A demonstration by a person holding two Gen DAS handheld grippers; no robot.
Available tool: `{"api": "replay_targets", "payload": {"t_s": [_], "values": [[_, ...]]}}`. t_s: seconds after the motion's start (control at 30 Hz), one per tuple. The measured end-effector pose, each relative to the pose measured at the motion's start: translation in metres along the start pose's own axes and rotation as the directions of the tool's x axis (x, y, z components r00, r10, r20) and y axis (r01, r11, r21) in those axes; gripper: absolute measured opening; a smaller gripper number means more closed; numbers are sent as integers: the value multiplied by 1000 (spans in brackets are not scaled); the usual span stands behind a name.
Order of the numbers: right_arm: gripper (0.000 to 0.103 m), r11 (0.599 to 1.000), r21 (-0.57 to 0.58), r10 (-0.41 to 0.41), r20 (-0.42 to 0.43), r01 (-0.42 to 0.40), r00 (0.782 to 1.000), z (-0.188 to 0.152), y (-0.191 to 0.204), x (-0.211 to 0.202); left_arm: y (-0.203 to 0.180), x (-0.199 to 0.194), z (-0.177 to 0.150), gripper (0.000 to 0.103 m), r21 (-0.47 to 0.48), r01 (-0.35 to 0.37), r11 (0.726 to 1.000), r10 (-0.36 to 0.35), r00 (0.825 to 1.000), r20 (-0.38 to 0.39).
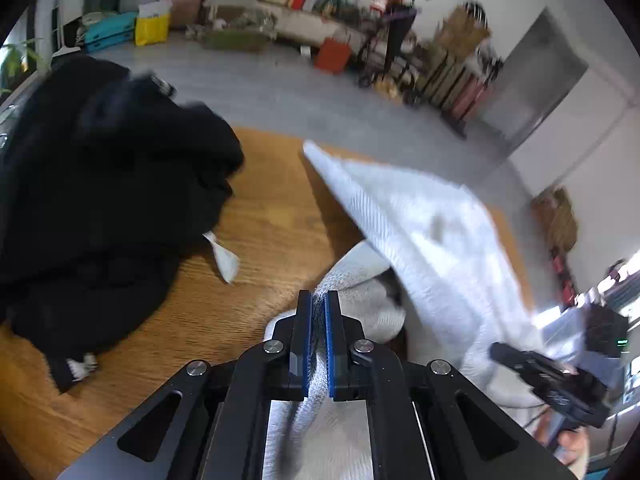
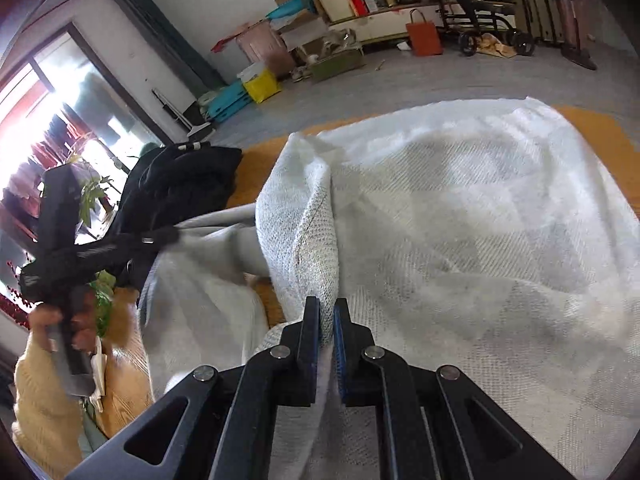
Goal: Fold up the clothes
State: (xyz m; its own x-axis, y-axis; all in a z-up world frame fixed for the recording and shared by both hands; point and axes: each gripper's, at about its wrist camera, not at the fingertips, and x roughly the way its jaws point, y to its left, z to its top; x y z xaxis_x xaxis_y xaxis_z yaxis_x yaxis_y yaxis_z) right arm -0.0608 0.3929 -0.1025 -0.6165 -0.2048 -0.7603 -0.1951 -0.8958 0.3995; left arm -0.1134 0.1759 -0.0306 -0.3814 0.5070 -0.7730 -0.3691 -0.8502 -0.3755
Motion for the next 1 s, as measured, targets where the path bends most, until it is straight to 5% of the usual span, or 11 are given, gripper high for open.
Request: {"api": "replay_targets", "payload": {"t_s": [0.2, 0.33, 0.4, 0.47, 0.5, 0.6, 0.77, 0.83, 0.9, 1.0], "values": [[8, 992, -118, 47, -19, -49, 999, 3, 49, 2, 33, -95, -20, 5, -56, 21, 998, -11, 985, 171], [8, 974, -198, 100, -72, -113, 992, 5, 107, 28, 62, -161, -55, 5, -118, 13, 993, 22, 956, 294], [8, 968, -235, 67, -112, -92, 991, 2, 130, 50, 77, -191, -78, 5, -154, -20, 988, 71, 941, 332], [9, 963, -261, 28, -158, -69, 987, -3, 145, 73, 88, -201, -92, 5, -185, -49, 982, 106, 943, 315], [12, 962, -265, 12, -183, -61, 983, -6, 149, 85, 92, -201, -97, 5, -190, -64, 980, 119, 948, 295], [54, 974, -216, -3, -292, -63, 956, -17, 146, 105, 99, -197, -109, 5, -188, -110, 976, 155, 957, 246], [60, 947, -317, -33, -234, -44, 972, -45, 130, 33, 99, -187, -122, 5, -176, -124, 977, 163, 960, 230], [64, 918, -391, -153, -193, 67, 969, -66, 106, -9, 98, -185, -125, 5, -184, -120, 976, 160, 961, 225], [63, 873, -432, -329, -172, 229, 929, -98, 68, -51, 96, -187, -129, 5, -191, -109, 976, 151, 963, 224], [56, 847, -390, -470, -230, 362, 852, -137, 8, -88, 88, -190, -134, 5, -195, -103, 975, 146, 964, 221]]}}
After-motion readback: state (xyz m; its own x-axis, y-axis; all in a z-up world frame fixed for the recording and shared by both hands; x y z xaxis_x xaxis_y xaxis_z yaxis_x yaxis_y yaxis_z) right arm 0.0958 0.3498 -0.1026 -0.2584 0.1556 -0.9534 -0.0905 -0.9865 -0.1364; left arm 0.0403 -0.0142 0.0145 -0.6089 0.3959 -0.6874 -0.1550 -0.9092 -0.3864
